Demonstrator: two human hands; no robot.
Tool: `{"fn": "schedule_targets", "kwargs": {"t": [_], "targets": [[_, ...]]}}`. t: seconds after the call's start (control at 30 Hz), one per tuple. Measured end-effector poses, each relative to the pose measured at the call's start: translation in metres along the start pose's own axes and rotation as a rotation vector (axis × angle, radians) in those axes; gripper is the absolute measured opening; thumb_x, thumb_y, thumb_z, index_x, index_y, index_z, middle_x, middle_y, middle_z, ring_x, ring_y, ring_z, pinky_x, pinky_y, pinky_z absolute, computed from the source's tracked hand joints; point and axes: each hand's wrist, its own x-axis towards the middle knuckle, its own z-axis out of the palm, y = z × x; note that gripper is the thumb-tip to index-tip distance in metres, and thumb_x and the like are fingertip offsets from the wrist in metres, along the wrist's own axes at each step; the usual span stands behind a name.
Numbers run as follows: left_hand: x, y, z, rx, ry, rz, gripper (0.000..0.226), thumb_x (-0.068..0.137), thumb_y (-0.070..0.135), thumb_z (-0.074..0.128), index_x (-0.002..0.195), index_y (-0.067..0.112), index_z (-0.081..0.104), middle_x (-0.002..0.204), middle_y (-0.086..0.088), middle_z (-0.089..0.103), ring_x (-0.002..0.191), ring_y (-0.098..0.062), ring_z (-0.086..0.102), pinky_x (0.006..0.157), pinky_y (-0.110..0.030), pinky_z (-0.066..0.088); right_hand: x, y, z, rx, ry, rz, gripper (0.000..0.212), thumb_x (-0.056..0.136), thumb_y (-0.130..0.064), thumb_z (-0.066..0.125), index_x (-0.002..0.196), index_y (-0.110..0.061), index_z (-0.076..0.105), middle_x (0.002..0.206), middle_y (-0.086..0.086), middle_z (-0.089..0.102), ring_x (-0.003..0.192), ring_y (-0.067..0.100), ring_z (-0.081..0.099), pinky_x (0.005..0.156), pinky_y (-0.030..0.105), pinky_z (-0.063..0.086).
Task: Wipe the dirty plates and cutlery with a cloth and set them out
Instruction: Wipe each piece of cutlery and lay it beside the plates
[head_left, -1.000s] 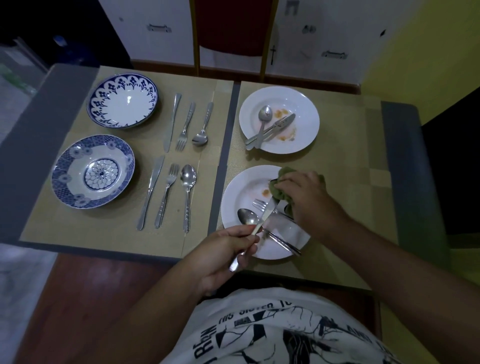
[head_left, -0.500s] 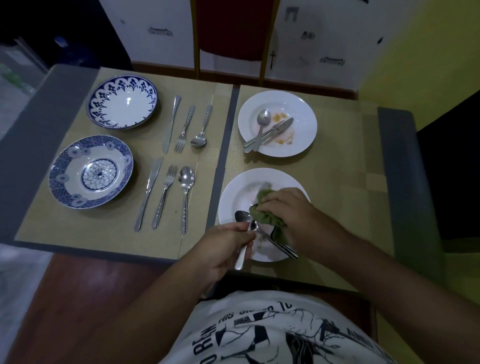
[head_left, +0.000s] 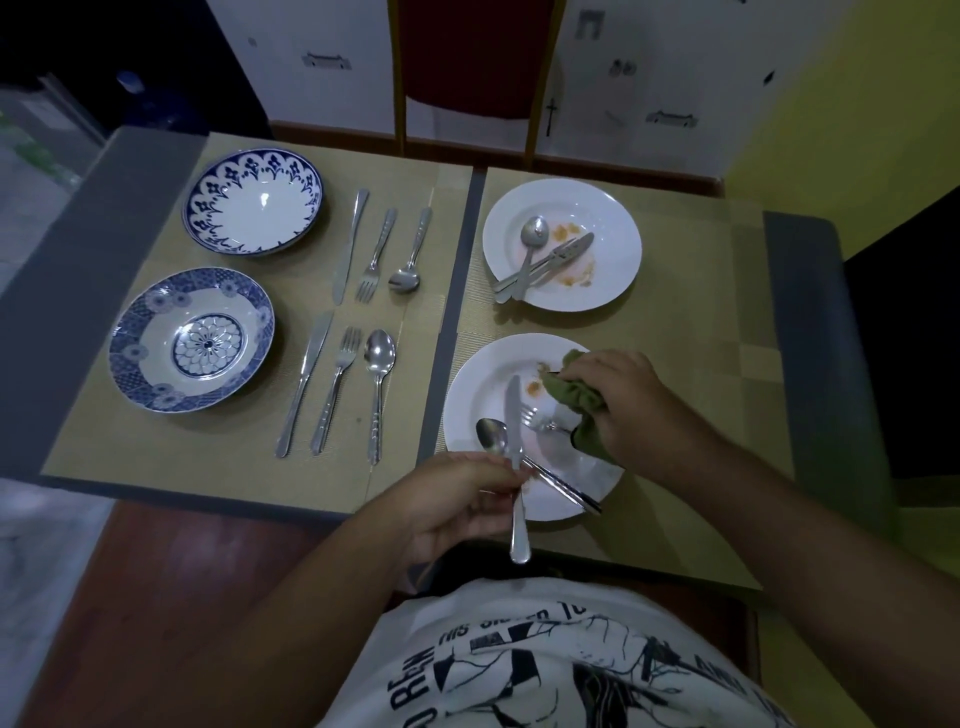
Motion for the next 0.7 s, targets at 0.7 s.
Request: {"fn": "schedule_targets", "kwargs": {"t": [0.7], "targets": [[0.014, 0.019, 0.013, 0.193, 0.085, 0.33, 0.008, 0.096, 0.01, 0.063, 0.102, 0.016, 0.062, 0.103, -0.012, 0.079, 0.091, -0.023, 0.074, 0.066, -0.027, 0.058, -0.016, 0.0, 0.001, 0.154, 0.14, 0.004, 0.049, 0.077, 0.012, 0.054, 0.114, -0.017, 0.064, 0.114, -0.006, 0.057, 0.107, 0.015, 0.043, 0.091, 0.026, 0.032]]}}
